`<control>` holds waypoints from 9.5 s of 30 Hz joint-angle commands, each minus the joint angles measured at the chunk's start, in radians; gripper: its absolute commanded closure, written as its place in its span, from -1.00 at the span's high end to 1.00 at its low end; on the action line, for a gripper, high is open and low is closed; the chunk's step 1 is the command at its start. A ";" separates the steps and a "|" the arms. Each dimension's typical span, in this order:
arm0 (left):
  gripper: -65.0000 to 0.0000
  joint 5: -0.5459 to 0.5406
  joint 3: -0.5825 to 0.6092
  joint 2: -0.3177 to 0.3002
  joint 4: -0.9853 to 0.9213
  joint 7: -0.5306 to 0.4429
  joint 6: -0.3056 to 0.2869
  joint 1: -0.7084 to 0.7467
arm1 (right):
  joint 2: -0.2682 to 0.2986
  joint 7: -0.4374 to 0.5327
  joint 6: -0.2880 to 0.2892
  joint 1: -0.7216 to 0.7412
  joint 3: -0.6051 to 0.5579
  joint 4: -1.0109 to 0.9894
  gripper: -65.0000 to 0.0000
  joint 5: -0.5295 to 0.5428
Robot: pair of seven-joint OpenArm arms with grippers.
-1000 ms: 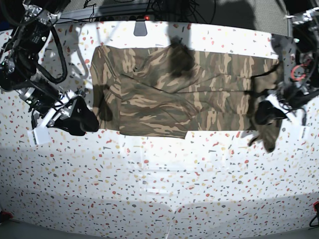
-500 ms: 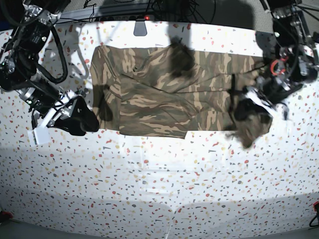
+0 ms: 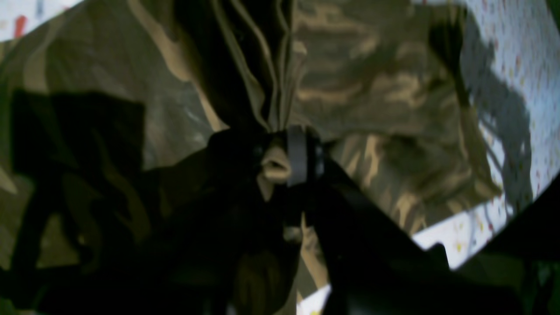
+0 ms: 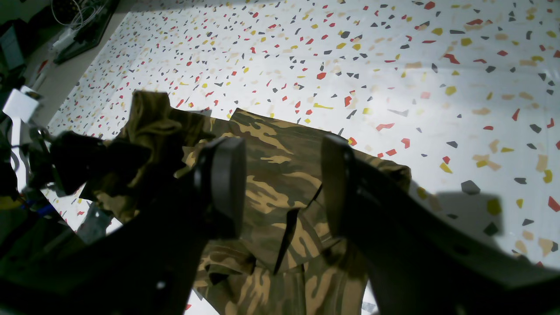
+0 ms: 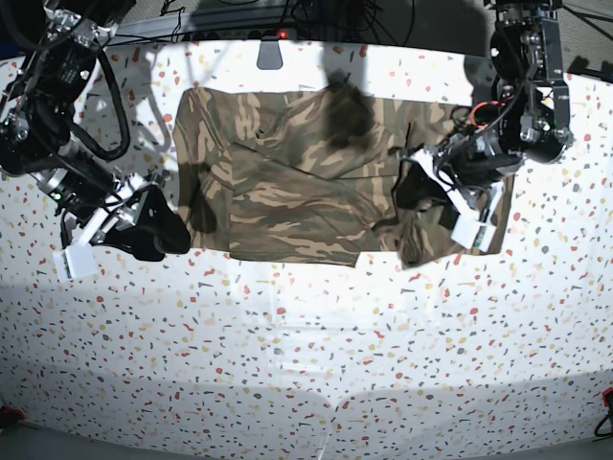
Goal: Fold the T-shirt properly
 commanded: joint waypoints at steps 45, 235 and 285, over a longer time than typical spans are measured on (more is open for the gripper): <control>-0.04 0.319 -0.002 -0.003 0.018 -0.130 0.000 -0.038 | 0.133 -0.155 -0.062 0.029 -0.009 -0.440 0.44 0.023; -0.91 0.080 0.037 -0.362 0.025 -0.259 0.246 0.102 | -0.332 0.006 -0.114 0.409 -0.558 -0.476 -0.62 -0.394; -1.00 0.327 0.037 -0.186 -0.445 -0.531 0.088 -0.154 | -0.304 0.103 -0.013 0.138 -0.638 -0.488 -1.00 -0.595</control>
